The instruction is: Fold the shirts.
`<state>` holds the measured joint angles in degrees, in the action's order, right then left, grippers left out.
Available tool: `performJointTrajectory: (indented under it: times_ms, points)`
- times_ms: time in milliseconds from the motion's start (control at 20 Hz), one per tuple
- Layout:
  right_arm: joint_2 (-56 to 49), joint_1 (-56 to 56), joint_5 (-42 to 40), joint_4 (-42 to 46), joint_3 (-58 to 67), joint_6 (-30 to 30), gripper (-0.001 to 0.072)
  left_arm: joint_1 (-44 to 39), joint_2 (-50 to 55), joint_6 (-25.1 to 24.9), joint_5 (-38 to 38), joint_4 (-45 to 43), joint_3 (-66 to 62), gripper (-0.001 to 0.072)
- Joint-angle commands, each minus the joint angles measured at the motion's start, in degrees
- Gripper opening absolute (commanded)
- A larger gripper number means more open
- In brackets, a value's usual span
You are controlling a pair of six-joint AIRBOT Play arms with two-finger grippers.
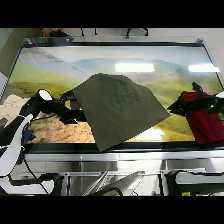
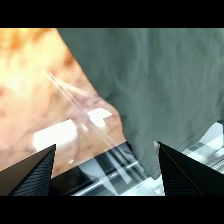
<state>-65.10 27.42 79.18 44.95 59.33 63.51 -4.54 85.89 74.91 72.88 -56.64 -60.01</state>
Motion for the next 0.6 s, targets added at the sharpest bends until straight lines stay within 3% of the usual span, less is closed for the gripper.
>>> performJointTrajectory:
  times_ms: [0,350,550]
  points:
    - [5.14,-1.01,-8.15,-0.11,-12.31,1.29,0.0360,-2.43,-0.28,-1.36,-5.09,2.75,2.89,0.0695]
    - [4.07,-2.25,-20.09,-0.13,-17.53,4.02,0.0360,-2.43,-0.28,-1.33,-3.85,2.69,2.40,0.0695]
    - [2.34,-2.69,-24.83,-3.56,-17.51,1.31,0.0360,-2.43,-0.28,-1.36,-5.07,2.71,2.36,0.0695]
